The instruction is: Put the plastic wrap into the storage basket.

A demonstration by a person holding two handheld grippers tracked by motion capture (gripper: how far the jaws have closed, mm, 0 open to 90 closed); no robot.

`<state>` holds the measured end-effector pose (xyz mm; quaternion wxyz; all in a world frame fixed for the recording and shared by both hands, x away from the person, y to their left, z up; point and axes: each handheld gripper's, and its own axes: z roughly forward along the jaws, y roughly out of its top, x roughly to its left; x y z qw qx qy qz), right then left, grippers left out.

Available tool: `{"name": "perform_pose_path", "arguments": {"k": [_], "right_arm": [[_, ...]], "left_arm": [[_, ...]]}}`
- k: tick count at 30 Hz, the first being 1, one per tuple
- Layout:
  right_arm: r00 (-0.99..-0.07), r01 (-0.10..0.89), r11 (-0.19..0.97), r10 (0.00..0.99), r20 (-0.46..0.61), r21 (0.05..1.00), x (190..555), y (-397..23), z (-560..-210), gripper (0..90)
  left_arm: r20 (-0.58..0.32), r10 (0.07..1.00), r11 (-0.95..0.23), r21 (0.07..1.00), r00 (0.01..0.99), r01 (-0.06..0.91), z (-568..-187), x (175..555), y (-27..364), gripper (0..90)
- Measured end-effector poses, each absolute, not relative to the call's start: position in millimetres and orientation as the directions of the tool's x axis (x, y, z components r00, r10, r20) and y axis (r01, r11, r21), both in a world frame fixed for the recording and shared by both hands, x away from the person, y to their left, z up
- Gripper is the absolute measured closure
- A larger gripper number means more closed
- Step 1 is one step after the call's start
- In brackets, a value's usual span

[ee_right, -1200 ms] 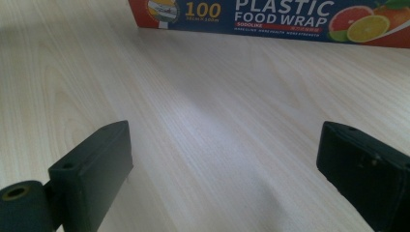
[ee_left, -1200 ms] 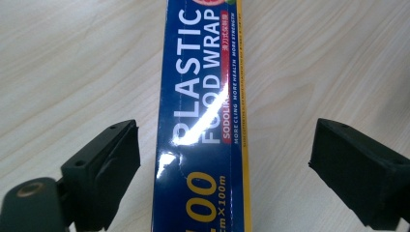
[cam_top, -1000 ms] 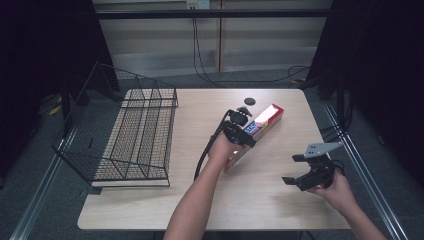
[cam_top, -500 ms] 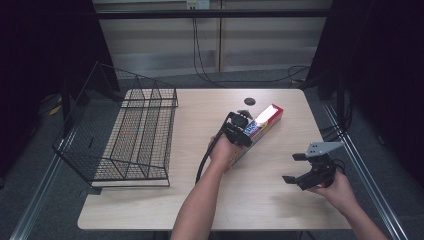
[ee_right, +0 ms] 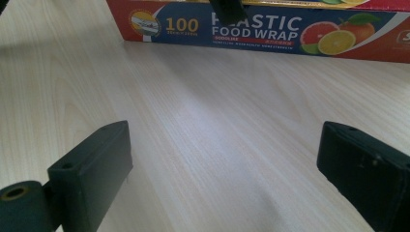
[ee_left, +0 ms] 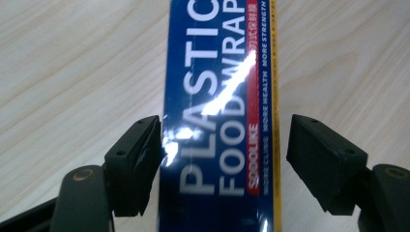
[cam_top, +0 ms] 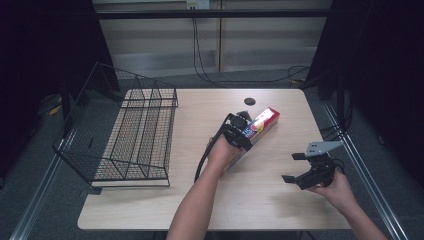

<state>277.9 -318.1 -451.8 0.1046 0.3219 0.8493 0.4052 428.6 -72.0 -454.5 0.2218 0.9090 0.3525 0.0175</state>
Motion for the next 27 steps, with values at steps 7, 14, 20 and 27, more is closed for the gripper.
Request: {"name": "perform_pose_path", "arguments": {"k": [7, 14, 20, 27], "right_arm": [[-0.770, 0.459, 0.457, 0.632, 0.085, 0.762, 277.7, -320.5, -450.9, 5.5], [-0.774, 0.455, 0.457, 0.628, 0.085, 0.765, 277.5, -319.8, -450.5, 5.6], [-0.770, 0.456, 0.452, 0.632, 0.086, 0.766, 277.2, -320.3, -449.7, 5.2], [-0.773, 0.451, 0.457, 0.629, 0.080, 0.767, 277.1, -319.1, -449.8, 3.3]], "left_arm": [[-0.078, 0.640, -0.697, 0.358, 0.764, 0.621, -457.8, 430.6, -75.5, 42.3], [-0.080, 0.623, -0.734, 0.285, 0.778, 0.617, -448.6, 425.1, -70.2, 44.0], [-0.054, 0.634, -0.734, 0.273, 0.772, 0.622, -428.7, 426.6, -59.2, 44.3], [-0.055, 0.662, -0.706, 0.290, 0.748, 0.646, -409.5, 427.3, -40.3, 44.3]]}}
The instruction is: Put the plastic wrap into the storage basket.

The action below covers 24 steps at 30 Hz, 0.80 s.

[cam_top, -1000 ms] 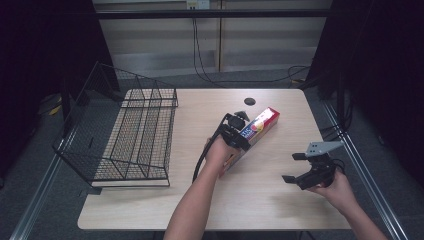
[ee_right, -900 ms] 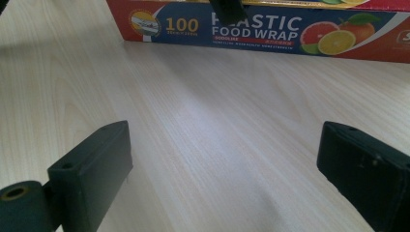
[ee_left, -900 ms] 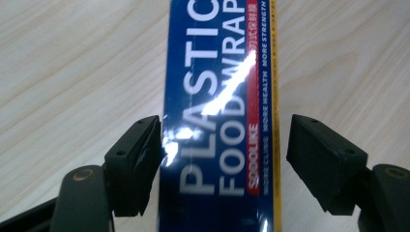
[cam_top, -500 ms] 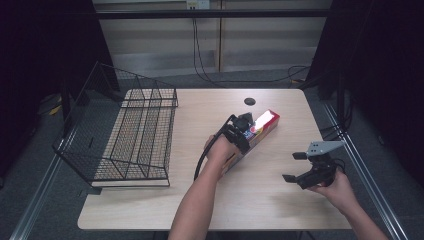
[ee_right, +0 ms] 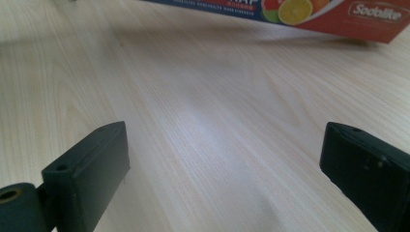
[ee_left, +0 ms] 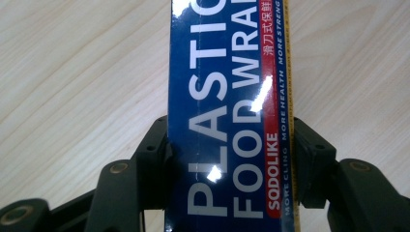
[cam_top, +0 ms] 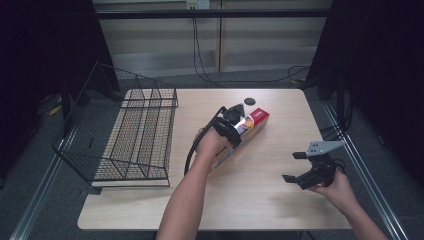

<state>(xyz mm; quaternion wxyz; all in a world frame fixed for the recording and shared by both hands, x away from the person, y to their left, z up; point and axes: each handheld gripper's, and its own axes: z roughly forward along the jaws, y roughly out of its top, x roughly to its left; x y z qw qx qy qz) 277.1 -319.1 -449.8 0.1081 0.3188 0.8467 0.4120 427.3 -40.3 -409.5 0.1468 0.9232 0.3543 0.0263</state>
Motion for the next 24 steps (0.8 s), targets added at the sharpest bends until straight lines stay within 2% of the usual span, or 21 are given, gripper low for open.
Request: {"name": "perform_pose_path", "arguments": {"k": [24], "right_arm": [[-0.770, 0.446, 0.442, 0.633, 0.082, 0.778, 277.1, -319.7, -448.7, 1.7]], "left_arm": [[-0.044, 0.755, -0.612, 0.307, 0.654, 0.728, -350.3, 432.1, 15.9, 44.5]]}}
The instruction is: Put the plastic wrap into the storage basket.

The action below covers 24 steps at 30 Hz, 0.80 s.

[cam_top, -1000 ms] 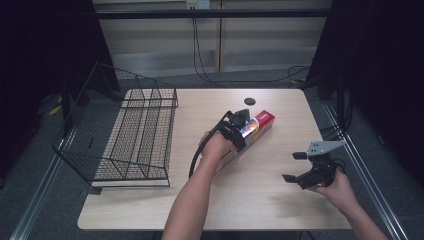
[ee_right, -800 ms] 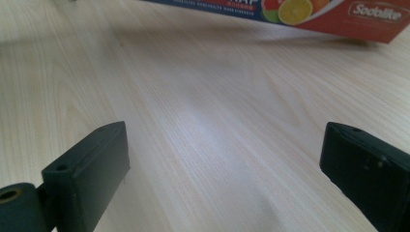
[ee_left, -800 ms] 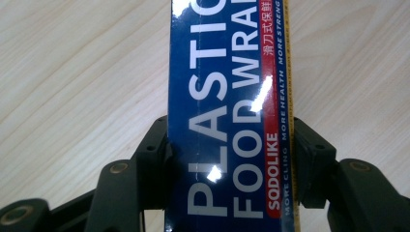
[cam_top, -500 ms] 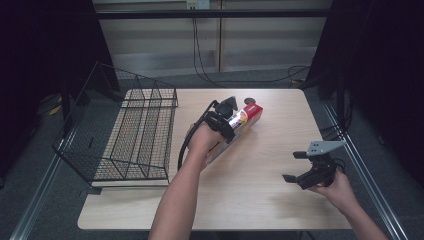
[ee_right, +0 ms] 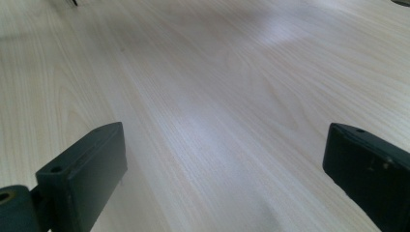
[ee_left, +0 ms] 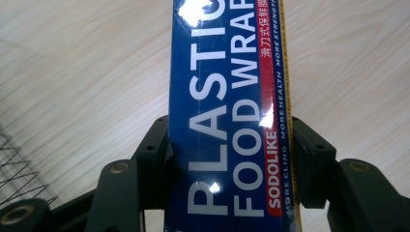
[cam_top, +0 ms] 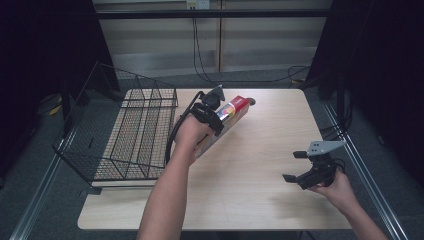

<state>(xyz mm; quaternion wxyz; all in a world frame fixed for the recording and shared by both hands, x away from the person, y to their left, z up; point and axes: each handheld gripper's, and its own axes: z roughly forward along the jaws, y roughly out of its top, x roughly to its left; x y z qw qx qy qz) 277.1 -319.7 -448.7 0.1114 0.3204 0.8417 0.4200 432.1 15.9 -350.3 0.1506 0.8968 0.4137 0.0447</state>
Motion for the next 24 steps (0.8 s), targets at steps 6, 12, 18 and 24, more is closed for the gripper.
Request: {"name": "perform_pose_path", "arguments": {"k": [6, 12, 18, 24], "right_arm": [[-0.769, 0.446, 0.440, 0.634, 0.081, 0.780, 277.4, -319.6, -448.5, 1.7], [-0.772, 0.442, 0.443, 0.630, 0.079, 0.780, 277.9, -318.7, -449.0, 1.6], [-0.771, 0.448, 0.443, 0.632, 0.084, 0.776, 278.0, -317.8, -448.9, 1.6], [-0.772, 0.443, 0.443, 0.630, 0.081, 0.779, 278.2, -316.5, -448.8, 1.5]], "left_arm": [[-0.023, 0.775, -0.598, 0.298, 0.632, 0.744, -333.0, 433.6, 34.2, 44.5], [-0.018, 0.802, -0.562, 0.316, 0.597, 0.764, -318.3, 433.7, 51.1, 44.5], [-0.024, 0.813, -0.543, 0.325, 0.581, 0.774, -307.9, 433.2, 62.1, 44.6], [-0.012, 0.829, -0.523, 0.333, 0.558, 0.784, -296.6, 431.8, 70.0, 44.6]]}}
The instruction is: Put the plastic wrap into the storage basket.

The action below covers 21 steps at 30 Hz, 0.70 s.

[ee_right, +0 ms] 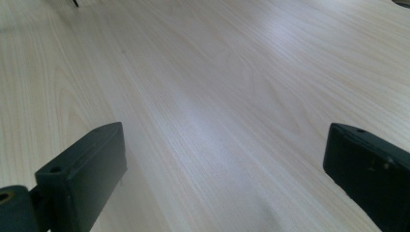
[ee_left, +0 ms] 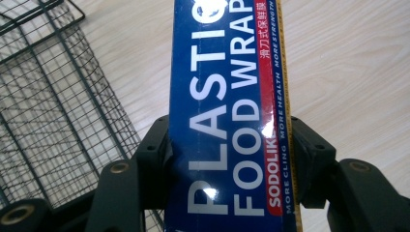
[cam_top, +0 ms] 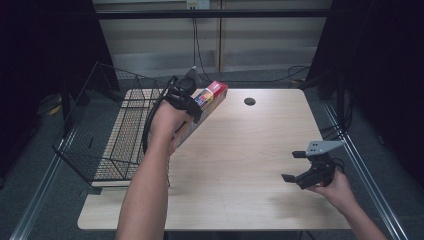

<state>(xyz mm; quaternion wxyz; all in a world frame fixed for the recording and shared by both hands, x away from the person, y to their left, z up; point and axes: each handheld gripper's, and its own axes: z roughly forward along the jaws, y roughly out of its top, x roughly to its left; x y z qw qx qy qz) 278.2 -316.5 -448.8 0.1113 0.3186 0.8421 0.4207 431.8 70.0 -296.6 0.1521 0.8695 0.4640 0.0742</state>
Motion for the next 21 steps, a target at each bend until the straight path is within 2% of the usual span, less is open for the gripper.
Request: {"name": "perform_pose_path", "arguments": {"k": [21], "right_arm": [[-0.778, 0.442, 0.445, 0.623, 0.085, 0.779, 277.7, -314.6, -447.5, 1.4]], "left_arm": [[-0.019, 0.873, -0.448, 0.368, 0.488, 0.815, -265.7, 425.9, 104.0, 44.5]]}}
